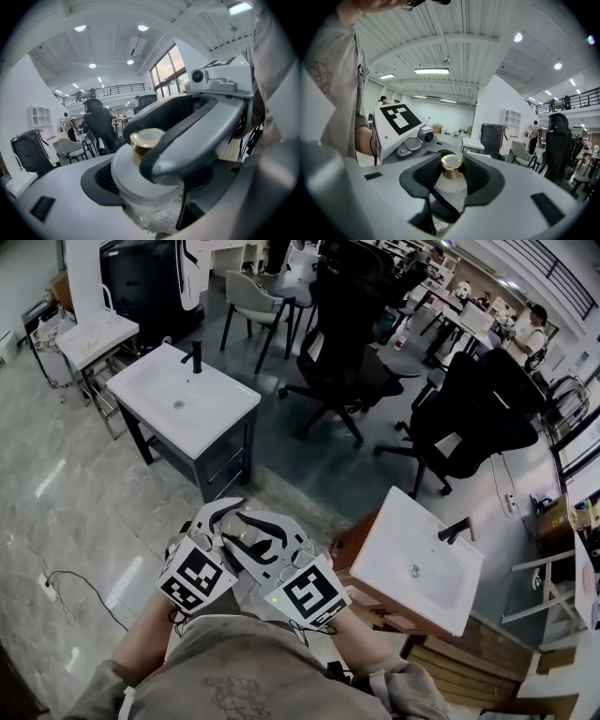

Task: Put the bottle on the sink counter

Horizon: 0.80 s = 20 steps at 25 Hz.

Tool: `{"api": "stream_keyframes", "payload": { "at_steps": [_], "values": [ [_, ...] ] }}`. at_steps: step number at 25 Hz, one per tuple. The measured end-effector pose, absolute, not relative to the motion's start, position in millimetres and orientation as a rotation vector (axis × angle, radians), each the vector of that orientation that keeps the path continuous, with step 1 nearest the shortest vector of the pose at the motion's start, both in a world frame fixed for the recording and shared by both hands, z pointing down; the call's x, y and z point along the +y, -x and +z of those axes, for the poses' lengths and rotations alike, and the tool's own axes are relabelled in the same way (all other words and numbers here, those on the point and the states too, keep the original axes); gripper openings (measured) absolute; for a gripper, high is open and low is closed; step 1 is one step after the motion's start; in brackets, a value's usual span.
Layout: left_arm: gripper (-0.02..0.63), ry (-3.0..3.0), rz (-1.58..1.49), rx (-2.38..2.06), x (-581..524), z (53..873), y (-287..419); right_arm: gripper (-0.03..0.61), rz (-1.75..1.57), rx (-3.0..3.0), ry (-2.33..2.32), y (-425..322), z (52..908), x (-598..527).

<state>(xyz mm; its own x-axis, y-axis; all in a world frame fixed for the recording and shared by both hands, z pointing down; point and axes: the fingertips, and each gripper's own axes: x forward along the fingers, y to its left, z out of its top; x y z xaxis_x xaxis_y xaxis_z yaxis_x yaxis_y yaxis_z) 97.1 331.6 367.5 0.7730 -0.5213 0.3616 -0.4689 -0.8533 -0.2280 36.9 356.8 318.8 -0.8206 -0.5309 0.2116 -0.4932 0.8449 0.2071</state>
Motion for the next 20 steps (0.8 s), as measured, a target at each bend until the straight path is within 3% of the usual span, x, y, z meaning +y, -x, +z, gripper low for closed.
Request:
{"api": "stream_keyframes", "payload": {
  "at_steps": [20],
  "values": [
    [0.330,2.866,-0.719,0.790,181,391,-61,0.144,-0.123,-2.746,-0.782,-3,340,204]
  ]
}}
